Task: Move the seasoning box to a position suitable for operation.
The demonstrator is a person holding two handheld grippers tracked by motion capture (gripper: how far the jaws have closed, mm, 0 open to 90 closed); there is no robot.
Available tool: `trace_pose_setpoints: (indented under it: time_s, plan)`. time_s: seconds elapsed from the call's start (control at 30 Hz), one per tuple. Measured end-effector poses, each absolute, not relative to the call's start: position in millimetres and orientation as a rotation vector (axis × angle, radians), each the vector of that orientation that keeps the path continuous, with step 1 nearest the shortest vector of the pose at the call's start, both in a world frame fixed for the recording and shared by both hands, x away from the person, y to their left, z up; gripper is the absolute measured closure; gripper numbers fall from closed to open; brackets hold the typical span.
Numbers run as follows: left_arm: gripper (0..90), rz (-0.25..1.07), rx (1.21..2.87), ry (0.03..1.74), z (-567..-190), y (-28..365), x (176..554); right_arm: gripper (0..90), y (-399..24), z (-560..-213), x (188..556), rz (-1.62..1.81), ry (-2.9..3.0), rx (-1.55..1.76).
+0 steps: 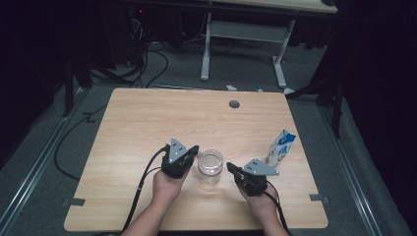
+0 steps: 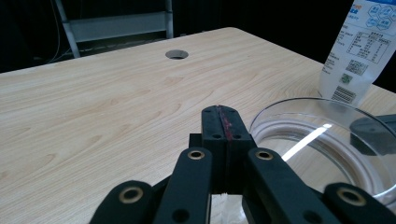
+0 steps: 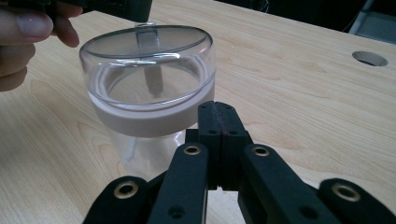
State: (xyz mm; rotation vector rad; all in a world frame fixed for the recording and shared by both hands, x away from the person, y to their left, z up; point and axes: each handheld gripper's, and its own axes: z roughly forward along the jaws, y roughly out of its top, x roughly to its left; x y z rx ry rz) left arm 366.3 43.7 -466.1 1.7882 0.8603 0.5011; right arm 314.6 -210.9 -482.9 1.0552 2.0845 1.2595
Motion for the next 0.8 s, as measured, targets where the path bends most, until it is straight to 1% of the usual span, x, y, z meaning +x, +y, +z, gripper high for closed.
trace_pose_setpoints:
  time_s: [0.8]
  plan:
    - [90.0, 0.505, 1.788, 0.865, -466.7, 44.6, 366.8, 90.0, -202.9, -477.6, 309.8, 1.273, 2.082, 1.0]
